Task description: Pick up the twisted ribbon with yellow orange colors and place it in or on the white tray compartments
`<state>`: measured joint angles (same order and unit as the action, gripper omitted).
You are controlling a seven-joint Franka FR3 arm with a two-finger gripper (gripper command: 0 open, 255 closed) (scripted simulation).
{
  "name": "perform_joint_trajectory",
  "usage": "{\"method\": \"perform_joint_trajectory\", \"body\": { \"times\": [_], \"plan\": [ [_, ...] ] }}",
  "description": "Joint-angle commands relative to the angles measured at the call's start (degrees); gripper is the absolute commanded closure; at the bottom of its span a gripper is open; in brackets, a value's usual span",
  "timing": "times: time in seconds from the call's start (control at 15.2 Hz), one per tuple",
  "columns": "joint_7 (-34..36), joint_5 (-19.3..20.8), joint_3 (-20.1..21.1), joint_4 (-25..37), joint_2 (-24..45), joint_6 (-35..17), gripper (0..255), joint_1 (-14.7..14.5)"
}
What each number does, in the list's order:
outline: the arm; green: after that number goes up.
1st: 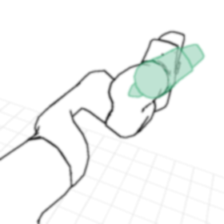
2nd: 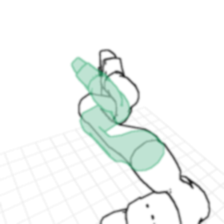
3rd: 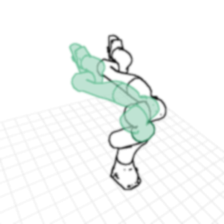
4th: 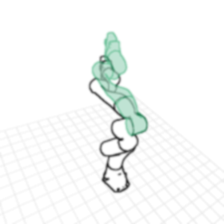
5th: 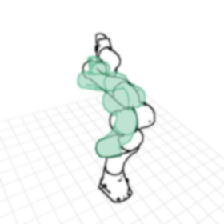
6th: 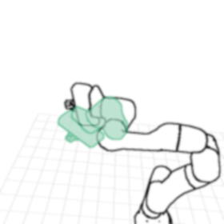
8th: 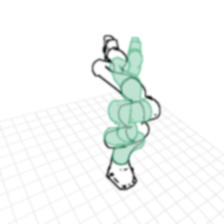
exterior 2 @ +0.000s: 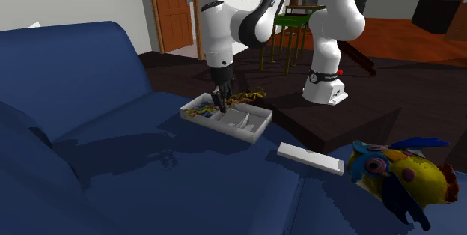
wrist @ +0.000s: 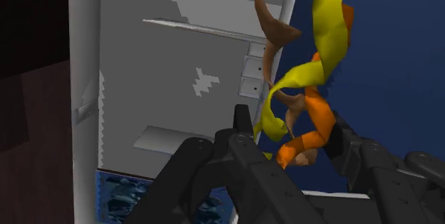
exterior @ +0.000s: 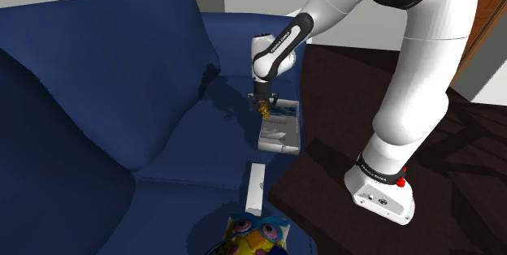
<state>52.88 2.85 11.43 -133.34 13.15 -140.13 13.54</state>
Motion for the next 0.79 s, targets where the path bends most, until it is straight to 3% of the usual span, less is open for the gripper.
{"method": "perform_joint_trajectory", "body": {
  "times": [0.0, 0.73],
  "plan": [
    [-1.0, 0.1, -0.5, -0.8, 0.1, -0.9, 255, 0.7],
    [0.8, 2.7, -1.8, -0.3, 8.2, -8.3, 255, -0.2]
  ]
}}
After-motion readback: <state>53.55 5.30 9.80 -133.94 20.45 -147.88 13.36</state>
